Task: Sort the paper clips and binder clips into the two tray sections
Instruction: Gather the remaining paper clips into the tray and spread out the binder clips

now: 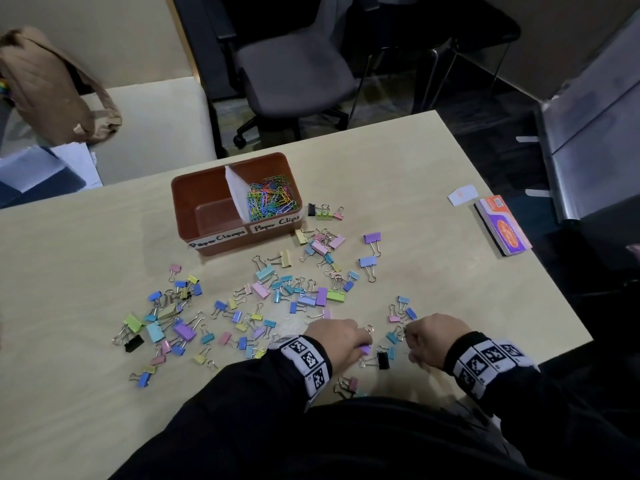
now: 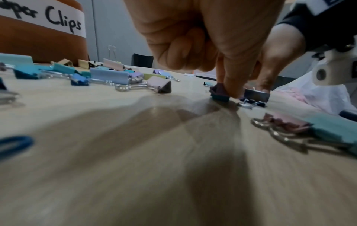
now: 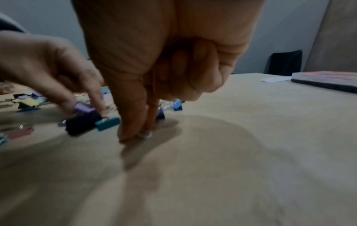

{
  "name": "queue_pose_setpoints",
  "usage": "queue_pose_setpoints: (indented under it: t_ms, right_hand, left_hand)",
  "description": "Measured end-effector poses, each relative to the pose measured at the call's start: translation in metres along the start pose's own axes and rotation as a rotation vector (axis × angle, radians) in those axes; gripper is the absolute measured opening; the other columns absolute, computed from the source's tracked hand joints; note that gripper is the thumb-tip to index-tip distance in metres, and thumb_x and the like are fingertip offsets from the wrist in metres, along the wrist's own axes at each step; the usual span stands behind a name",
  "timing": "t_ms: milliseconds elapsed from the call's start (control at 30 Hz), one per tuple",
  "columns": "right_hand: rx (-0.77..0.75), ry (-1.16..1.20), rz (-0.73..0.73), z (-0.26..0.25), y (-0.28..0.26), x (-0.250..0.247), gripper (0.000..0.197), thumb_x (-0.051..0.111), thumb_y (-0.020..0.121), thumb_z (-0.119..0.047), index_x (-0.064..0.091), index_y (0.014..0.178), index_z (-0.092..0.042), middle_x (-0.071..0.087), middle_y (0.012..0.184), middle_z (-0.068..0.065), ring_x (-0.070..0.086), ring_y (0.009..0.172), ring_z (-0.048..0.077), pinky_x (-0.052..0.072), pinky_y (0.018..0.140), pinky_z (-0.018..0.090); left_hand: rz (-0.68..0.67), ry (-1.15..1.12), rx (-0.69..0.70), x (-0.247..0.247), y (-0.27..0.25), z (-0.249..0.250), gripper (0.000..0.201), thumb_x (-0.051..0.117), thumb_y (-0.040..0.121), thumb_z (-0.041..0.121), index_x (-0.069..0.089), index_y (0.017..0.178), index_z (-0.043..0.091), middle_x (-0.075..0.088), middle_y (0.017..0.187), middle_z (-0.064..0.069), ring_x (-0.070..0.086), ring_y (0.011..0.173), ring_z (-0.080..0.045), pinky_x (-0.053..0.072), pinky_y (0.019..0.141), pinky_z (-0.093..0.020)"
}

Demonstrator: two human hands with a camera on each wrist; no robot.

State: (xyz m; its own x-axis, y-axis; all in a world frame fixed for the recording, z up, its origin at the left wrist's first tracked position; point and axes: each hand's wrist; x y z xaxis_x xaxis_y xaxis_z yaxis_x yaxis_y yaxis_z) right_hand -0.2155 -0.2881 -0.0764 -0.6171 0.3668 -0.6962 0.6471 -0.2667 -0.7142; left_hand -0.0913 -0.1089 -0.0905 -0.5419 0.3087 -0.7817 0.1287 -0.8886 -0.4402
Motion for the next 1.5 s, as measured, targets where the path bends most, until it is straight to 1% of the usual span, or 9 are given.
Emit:
queue_pose_setpoints:
  t_ms: [200,300,467,633,767,967,1100,1333,1500]
  right_hand:
    - [-0.049,0.016,0.034,-0.008,-0.001,0.005,0.014,0.048,0.088,-0.022,0.048,0.075,-0.028,0.061,0.082,-0.008,0.058,0.083,0.016,0.043,0.066,0.024]
    - [-0.046,0.079,0.063,-0.010,0.000,0.007,0.016,0.045,0.087,-0.023,0.040,0.072,-0.028,0.056,0.077,-0.007,0.057,0.079,0.019,0.042,0.064,0.026]
    - [-0.007,0.204,0.143,-0.016,0.000,0.004,0.007,0.039,0.093,-0.028,0.037,0.091,-0.021,0.059,0.082,0.004,0.057,0.076,0.028,0.047,0.067,0.034]
    - [0.052,0.403,0.259,-0.010,-0.001,0.001,0.010,0.037,0.096,-0.022,0.030,0.091,-0.017,0.058,0.072,0.006,0.053,0.064,0.026,0.040,0.058,0.034]
    - [0.139,0.521,0.298,-0.004,-0.002,0.000,0.005,0.036,0.098,-0.013,0.032,0.097,-0.016,0.055,0.073,-0.001,0.054,0.066,0.022,0.038,0.055,0.030]
    - [0.272,0.540,0.188,-0.007,0.003,0.010,0.044,0.042,0.088,0.001,0.032,0.123,-0.025,0.054,0.075,-0.004,0.054,0.064,0.012,0.042,0.055,0.026]
    - [0.301,0.702,0.258,-0.021,0.015,0.011,0.043,0.036,0.091,0.001,0.031,0.126,-0.023,0.060,0.084,0.006,0.059,0.066,0.019,0.050,0.056,0.032]
    - [0.217,0.723,0.250,-0.060,0.048,-0.010,0.037,0.034,0.096,-0.005,0.036,0.129,-0.023,0.057,0.077,0.006,0.054,0.064,0.017,0.039,0.050,0.024]
    - [0.111,0.783,0.280,-0.083,0.069,-0.039,0.031,0.030,0.096,-0.008,0.051,0.115,-0.022,0.057,0.078,0.009,0.056,0.060,0.025,0.056,0.059,0.037]
  left_hand:
    - [0.102,-0.055,-0.091,-0.005,-0.007,-0.011,0.033,0.047,0.096,0.039,0.052,0.127,0.031,0.058,0.118,0.003,0.057,0.105,-0.021,0.048,0.087,-0.034]
    - [0.004,-0.035,-0.021,-0.001,-0.016,-0.003,0.049,0.052,0.086,0.060,0.048,0.126,0.032,0.057,0.118,0.006,0.056,0.105,-0.017,0.048,0.088,-0.035]
    - [-0.077,0.079,0.096,0.017,-0.019,0.009,0.041,0.056,0.088,0.040,0.043,0.122,0.021,0.054,0.111,-0.006,0.057,0.096,-0.029,0.045,0.075,-0.036]
    - [-0.073,0.035,0.061,0.018,-0.015,0.007,0.045,0.061,0.083,0.052,0.044,0.111,0.022,0.055,0.105,-0.004,0.056,0.090,-0.026,0.045,0.074,-0.035]
    - [0.030,-0.089,-0.062,0.013,-0.016,-0.001,0.038,0.059,0.082,0.056,0.046,0.102,0.027,0.056,0.098,0.007,0.054,0.084,-0.016,0.045,0.075,-0.030]
    - [0.180,-0.152,-0.241,0.003,-0.015,-0.028,0.027,0.058,0.086,0.050,0.044,0.091,0.027,0.057,0.091,0.009,0.054,0.080,-0.016,0.046,0.069,-0.029]
    - [0.244,-0.186,-0.337,-0.002,-0.022,-0.037,0.021,0.052,0.091,0.046,0.048,0.092,0.026,0.060,0.092,0.006,0.057,0.083,-0.018,0.048,0.071,-0.031]
    - [0.358,-0.257,-0.540,-0.012,-0.042,-0.054,0.059,0.048,0.094,0.042,0.022,0.145,0.031,0.064,0.096,0.003,0.063,0.087,-0.021,0.052,0.071,-0.031]
    - [0.308,-0.240,-0.604,-0.014,-0.049,-0.062,0.057,0.046,0.094,0.044,0.027,0.146,0.028,0.065,0.116,0.000,0.062,0.102,-0.023,0.052,0.084,-0.034]
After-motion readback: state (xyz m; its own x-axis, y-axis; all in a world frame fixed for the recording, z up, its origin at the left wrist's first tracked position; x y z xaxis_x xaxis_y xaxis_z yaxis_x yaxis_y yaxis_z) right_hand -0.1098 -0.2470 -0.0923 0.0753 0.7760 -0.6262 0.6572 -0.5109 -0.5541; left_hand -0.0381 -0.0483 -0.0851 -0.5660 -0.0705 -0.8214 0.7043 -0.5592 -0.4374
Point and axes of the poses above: each hand's wrist, its own y-axis towards the middle knuckle, its own x-axis out of the palm, z = x × y
